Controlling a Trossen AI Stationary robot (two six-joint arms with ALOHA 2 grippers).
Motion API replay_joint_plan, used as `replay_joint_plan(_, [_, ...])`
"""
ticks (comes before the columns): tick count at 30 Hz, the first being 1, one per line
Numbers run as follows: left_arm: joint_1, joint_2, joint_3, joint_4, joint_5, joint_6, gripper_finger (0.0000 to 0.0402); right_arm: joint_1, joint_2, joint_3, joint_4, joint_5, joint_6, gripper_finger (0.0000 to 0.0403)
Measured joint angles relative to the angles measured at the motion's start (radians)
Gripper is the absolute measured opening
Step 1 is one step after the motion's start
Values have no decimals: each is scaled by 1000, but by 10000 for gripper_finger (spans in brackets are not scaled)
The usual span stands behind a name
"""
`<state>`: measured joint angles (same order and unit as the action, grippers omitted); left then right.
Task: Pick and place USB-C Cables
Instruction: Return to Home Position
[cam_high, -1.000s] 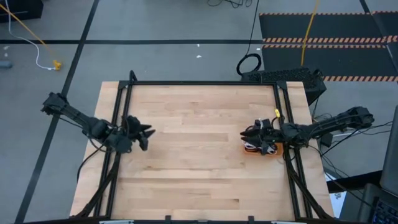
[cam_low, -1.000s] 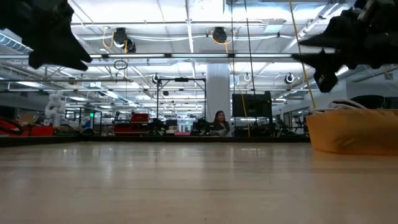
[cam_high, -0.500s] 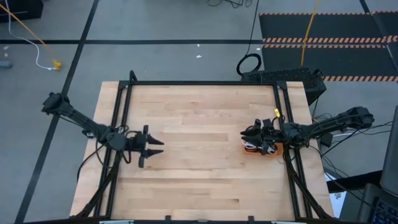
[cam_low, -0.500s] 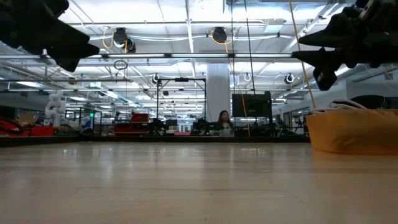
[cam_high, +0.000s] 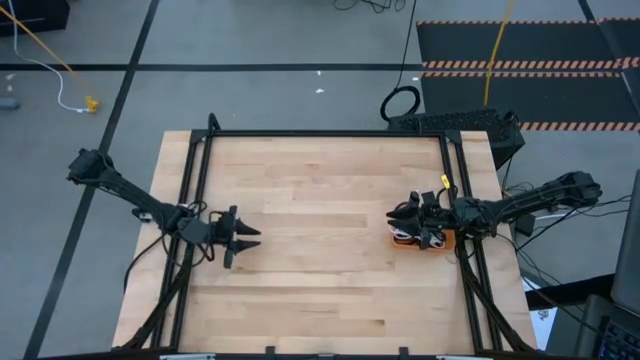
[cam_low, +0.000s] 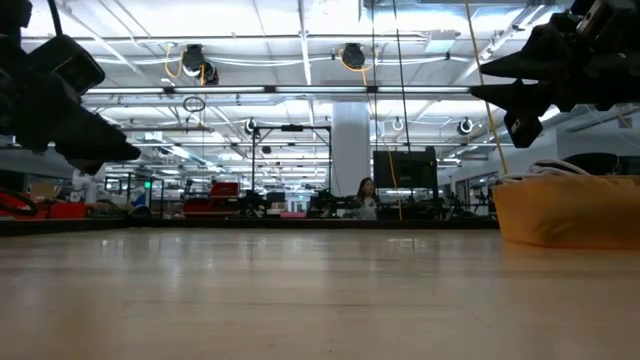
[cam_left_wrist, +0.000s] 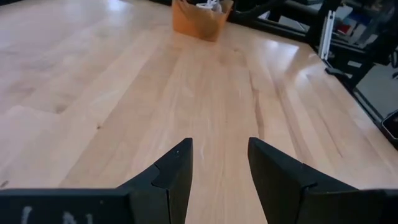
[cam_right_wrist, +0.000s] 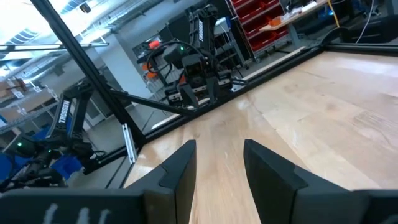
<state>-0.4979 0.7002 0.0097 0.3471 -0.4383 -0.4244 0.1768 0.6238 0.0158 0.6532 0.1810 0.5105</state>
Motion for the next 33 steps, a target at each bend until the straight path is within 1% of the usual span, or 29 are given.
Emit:
replay_joint_plan(7, [0,0,0,-1,-26,29,157,0,0,0,0,0,0,125])
replay_joint_plan(33, [0,0,0,-6,-27,27,157,0,0,-1,1,0,0,125])
